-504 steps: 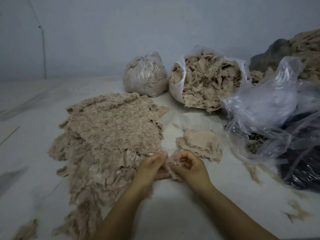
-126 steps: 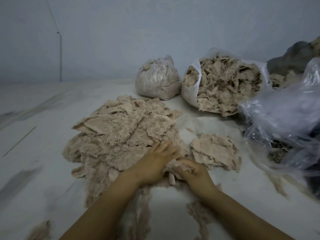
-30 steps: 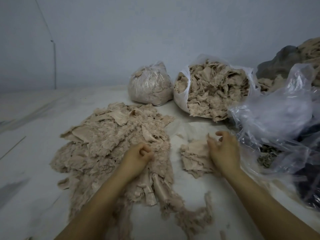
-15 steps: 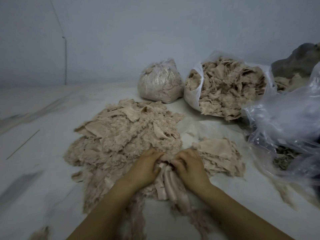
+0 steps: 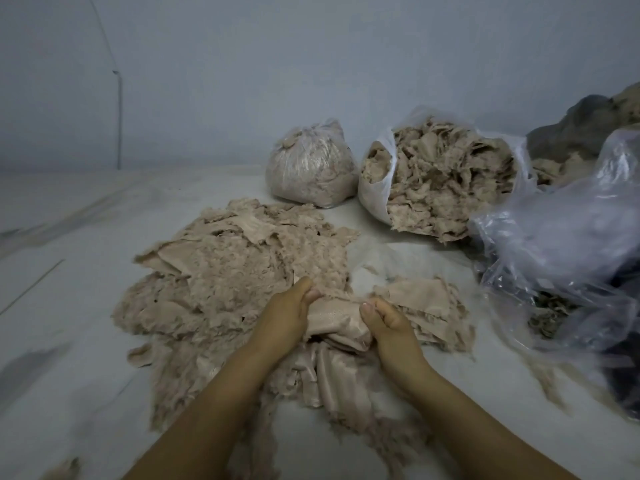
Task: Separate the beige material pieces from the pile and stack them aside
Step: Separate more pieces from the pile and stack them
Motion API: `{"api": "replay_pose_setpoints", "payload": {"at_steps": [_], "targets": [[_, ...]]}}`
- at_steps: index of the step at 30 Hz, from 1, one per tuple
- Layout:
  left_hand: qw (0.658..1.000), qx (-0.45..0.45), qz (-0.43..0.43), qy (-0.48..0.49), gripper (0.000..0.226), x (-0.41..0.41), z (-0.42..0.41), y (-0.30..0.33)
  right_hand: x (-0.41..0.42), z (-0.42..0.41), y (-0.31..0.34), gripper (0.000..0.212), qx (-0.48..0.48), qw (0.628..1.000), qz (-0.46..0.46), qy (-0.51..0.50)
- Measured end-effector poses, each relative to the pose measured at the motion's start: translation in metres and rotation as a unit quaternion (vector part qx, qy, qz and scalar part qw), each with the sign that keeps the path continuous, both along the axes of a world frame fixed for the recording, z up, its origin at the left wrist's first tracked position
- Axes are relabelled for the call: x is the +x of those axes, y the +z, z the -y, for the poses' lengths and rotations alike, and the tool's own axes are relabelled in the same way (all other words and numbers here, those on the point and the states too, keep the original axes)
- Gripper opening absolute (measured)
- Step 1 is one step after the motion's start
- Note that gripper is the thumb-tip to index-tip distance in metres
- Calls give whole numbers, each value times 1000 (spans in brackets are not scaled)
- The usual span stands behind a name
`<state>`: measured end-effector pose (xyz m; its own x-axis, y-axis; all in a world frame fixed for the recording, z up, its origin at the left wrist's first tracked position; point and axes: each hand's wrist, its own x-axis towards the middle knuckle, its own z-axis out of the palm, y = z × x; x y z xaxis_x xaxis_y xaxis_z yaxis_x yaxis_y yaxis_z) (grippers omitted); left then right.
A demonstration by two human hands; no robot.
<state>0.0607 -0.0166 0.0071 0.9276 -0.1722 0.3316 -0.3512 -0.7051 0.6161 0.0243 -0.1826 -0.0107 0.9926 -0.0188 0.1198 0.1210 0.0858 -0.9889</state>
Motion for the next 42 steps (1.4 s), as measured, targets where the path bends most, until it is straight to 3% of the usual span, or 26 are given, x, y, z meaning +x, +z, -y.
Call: {"api": "replay_pose_setpoints", "payload": {"at_steps": [3,7,9,11,15,17,19,21,22,23,25,29,31,33,36,38,40,42], "targets": [[1000,-13,-19,1,35,3,6,-1,-7,8,-6,23,93,993,-70,29],[995,-27,2,-99,38,-4,20,7,-7,12,3,26,-56,996,-18,65],[990,-35,7,-134,37,-6,23,9,-4,10,7,31,-78,996,12,39],[994,-42,6,-101,36,-4,19,7,-3,11,9,32,-76,997,29,13],[995,-91,13,41,37,4,-4,2,-6,26,6,32,58,998,-21,6],[996,-93,10,3,32,1,-3,4,-5,28,6,17,114,991,-53,43],[985,-111,-86,-103,18,-4,9,6,-4,23,7,18,167,981,-69,65],[976,-46,-131,-167,30,-7,20,4,-2,18,9,21,217,973,-69,32],[975,-41,-130,-174,16,-4,20,-2,0,18,9,21,226,972,-68,-5],[973,-69,-139,-172,10,-3,19,-3,1,21,8,21,224,971,-68,-43],[961,-136,-174,-169,19,-4,13,-5,3,28,4,20,202,974,-73,-70],[961,-94,-167,-200,33,-5,17,-4,0,26,2,43,96,989,-93,57],[967,-90,-147,-187,36,-4,17,-4,1,23,4,32,84,993,-87,11],[982,-71,-104,-140,41,-1,11,-8,4,26,6,16,132,983,-96,-84],[989,-86,-74,-91,43,1,3,-13,6,34,7,19,184,970,-100,-127],[985,-109,-84,-104,37,-2,8,-7,4,30,7,26,165,975,-95,-114],[977,-111,-129,-131,10,-7,18,2,2,22,5,28,151,979,-97,-92],[968,-107,-162,-159,7,-8,24,5,1,19,6,29,163,977,-99,-96]]}}
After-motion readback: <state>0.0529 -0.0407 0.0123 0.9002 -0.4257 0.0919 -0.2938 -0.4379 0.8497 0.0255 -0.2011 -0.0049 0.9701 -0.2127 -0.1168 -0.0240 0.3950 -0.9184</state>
